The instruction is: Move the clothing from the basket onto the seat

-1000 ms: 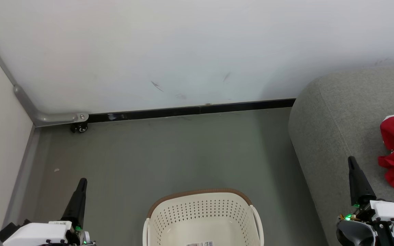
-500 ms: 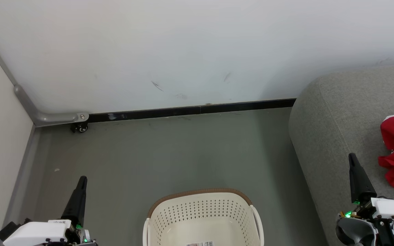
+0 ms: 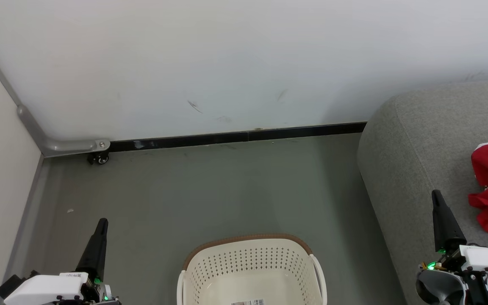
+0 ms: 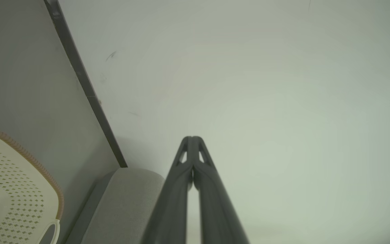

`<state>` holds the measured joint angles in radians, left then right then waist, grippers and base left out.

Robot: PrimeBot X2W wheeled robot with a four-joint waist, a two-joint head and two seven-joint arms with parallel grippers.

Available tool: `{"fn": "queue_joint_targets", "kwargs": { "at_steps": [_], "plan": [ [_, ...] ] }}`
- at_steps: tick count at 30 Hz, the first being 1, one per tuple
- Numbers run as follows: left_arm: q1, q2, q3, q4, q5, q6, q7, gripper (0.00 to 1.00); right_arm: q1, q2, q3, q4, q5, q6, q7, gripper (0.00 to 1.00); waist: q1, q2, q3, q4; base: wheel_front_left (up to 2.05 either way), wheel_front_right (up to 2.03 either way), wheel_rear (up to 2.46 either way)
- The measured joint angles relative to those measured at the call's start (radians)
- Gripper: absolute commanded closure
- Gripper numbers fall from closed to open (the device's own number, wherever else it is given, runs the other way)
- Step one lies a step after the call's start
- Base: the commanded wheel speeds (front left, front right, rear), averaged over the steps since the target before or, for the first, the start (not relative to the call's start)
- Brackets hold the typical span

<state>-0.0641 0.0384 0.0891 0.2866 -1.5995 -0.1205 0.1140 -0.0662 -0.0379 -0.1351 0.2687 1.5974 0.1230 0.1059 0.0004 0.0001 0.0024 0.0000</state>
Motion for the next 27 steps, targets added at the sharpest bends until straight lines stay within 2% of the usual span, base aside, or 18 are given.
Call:
{"fn": "queue_joint_targets", "kwargs": {
  "at_steps": [27],
  "plan": [
    [0.0, 0.0, -0.001, 0.0, 0.0, 0.0, 0.0, 1.0, 0.0, 0.0, 0.0, 0.0, 0.0, 0.0, 0.0, 1.0, -0.0002, 0.0, 0.0, 0.0, 0.0, 0.0, 0.0]
  ]
}}
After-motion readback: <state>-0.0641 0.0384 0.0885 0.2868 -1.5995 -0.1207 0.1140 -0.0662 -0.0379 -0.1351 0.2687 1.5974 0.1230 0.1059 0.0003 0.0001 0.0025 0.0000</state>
